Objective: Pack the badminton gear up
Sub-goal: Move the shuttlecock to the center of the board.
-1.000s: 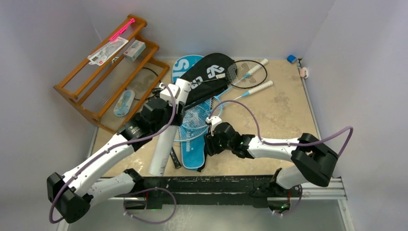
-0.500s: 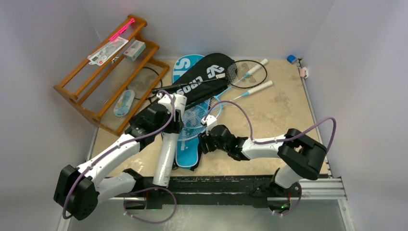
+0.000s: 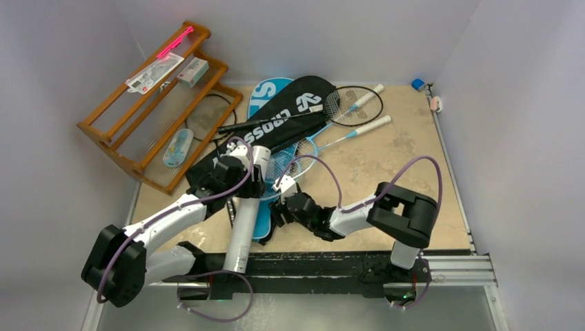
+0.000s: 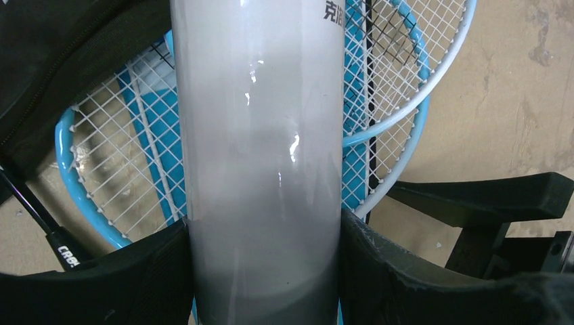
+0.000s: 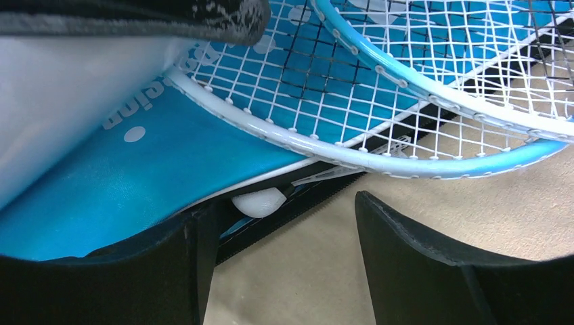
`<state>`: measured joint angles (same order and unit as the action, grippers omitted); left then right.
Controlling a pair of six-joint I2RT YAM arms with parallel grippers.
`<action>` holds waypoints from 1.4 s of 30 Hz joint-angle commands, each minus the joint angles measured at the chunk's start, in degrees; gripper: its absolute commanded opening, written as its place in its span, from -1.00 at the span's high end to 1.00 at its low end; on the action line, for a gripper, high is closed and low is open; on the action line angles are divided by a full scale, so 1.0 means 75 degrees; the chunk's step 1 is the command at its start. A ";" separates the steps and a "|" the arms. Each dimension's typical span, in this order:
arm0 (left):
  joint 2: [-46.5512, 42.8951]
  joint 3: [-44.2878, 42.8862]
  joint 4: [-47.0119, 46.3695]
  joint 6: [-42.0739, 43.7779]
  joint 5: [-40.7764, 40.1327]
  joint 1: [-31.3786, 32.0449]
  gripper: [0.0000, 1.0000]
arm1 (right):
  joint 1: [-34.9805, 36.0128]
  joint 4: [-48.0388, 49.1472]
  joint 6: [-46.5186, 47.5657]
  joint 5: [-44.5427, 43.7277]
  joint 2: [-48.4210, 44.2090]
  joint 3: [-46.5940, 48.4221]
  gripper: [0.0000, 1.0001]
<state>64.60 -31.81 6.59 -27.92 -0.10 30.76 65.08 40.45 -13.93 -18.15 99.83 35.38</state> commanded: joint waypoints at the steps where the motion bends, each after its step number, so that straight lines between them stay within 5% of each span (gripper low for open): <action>1: -0.0075 0.0175 -0.0573 -0.0199 0.0223 -0.0080 -0.17 | 0.0088 0.0361 -0.0360 -0.1524 0.0357 0.0135 -0.44; 9: -0.0132 0.0141 -0.0489 -0.0019 0.0028 -0.0129 -0.17 | 0.0087 -0.0821 -0.1207 -0.2883 -0.0780 -0.0190 0.43; 17: 0.0100 -0.0055 -0.0515 0.0159 0.0028 -0.0138 -0.15 | 0.0087 -0.2499 -0.2199 -0.2836 -0.2110 -0.0664 0.79; 20: -0.0005 -0.0103 -0.0441 0.0200 0.0034 -0.0130 -0.15 | 0.0077 -0.2580 -0.2207 -0.2425 -0.2587 -0.0983 0.64; 22: -0.0118 -0.0116 -0.0381 0.0207 0.0025 -0.0135 -0.15 | 0.0070 -0.2245 -0.1790 -0.1949 -0.2734 -0.1136 0.06; 24: -0.0225 -0.0118 -0.0353 0.0208 0.0032 -0.0129 -0.15 | 0.0074 -0.1830 -0.1411 -0.1488 -0.2679 -0.1140 -0.17; 42: -0.1002 -0.0337 0.0024 0.0254 0.0036 -0.0130 -0.15 | -0.0212 -0.1982 -0.0081 -0.1357 -0.0346 0.1008 -0.23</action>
<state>58.48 -31.70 7.53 -26.87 0.19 30.02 65.08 24.12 -16.88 -27.70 97.30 41.28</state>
